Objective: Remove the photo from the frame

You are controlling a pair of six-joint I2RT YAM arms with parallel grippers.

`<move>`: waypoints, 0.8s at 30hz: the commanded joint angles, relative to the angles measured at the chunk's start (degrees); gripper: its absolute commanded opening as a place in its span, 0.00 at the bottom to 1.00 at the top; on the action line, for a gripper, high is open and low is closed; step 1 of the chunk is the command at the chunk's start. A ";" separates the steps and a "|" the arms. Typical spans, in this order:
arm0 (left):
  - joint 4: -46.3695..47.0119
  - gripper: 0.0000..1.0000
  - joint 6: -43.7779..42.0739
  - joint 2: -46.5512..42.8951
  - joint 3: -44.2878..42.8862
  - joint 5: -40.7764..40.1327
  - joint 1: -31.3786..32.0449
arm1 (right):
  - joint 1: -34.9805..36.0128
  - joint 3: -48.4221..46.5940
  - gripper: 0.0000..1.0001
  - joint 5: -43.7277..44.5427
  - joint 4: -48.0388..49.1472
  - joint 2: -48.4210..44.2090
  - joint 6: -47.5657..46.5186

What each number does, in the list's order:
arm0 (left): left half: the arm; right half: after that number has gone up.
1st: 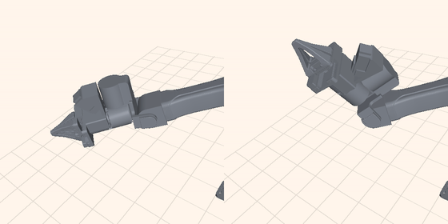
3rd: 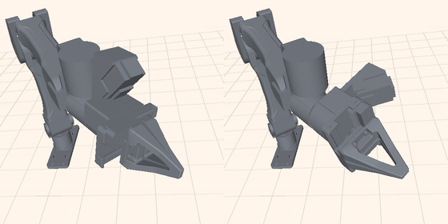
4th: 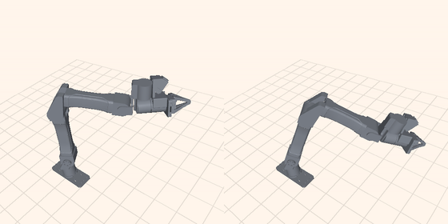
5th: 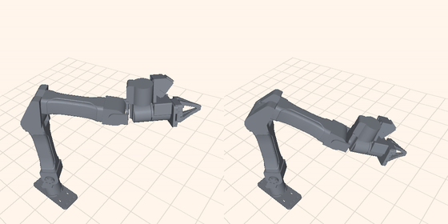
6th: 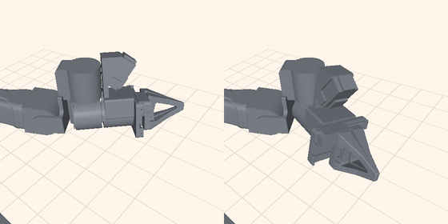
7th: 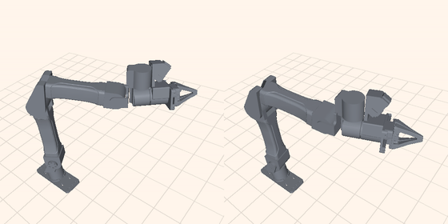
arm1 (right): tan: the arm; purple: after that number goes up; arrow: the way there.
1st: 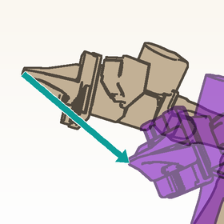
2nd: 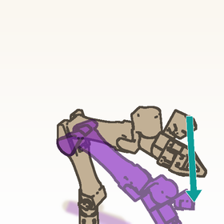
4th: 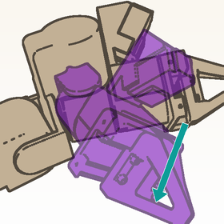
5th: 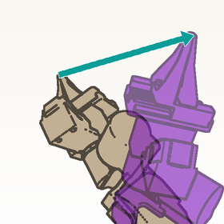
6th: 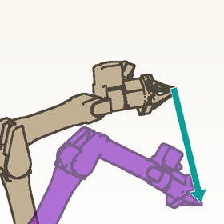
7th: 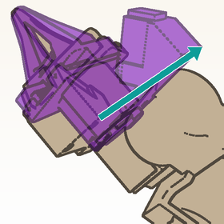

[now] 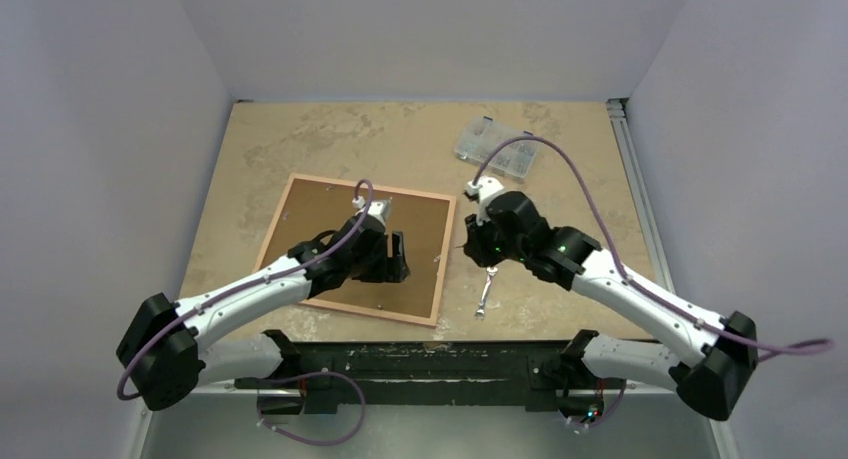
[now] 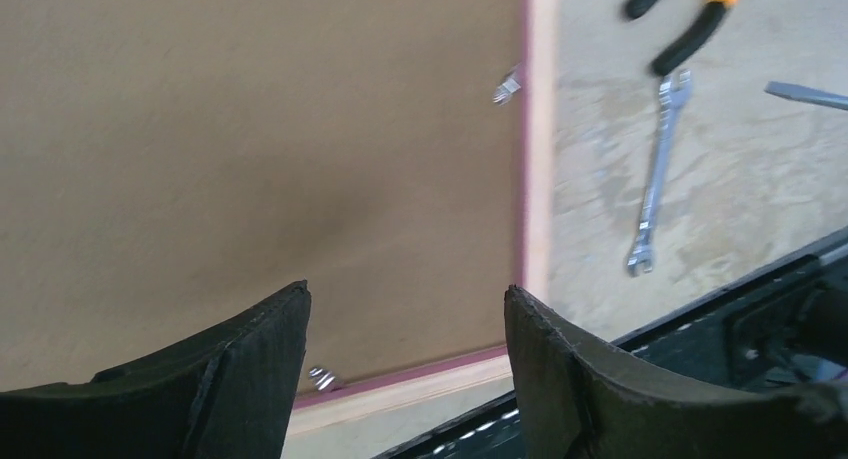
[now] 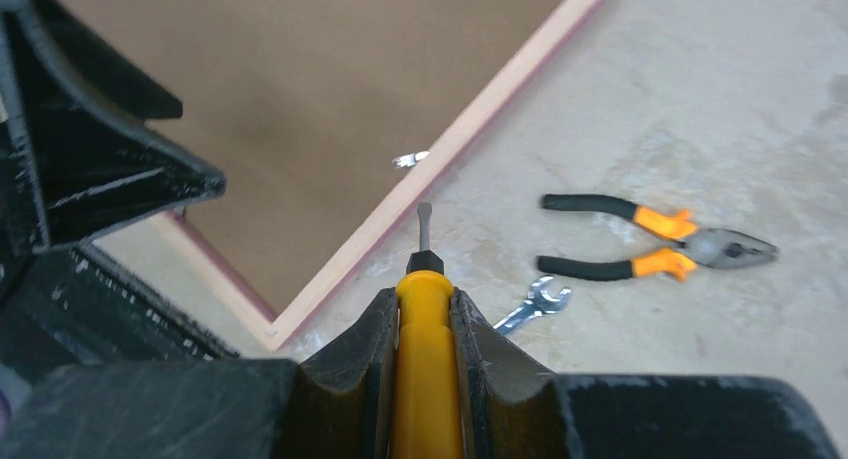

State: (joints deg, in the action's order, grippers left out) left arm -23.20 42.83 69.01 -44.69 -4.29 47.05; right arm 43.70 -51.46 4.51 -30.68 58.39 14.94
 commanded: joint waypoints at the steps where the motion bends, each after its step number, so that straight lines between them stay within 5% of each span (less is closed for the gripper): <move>1: 1.93 0.68 1.36 -6.29 7.64 0.34 -1.49 | 7.46 -6.37 0.00 -2.17 -0.55 7.18 -2.49; 11: 6.29 0.67 5.89 -11.03 17.91 1.30 -1.78 | 9.72 -7.43 0.00 -5.58 2.25 15.62 1.80; 24: 10.34 0.66 7.22 -10.64 22.42 2.16 -1.71 | 11.04 -9.80 0.00 1.14 -2.37 21.69 2.89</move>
State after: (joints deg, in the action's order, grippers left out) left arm -14.63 48.99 57.49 -24.43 -2.96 45.50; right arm 54.33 -58.43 2.31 -32.77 80.97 16.60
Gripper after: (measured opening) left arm 0.665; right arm 0.173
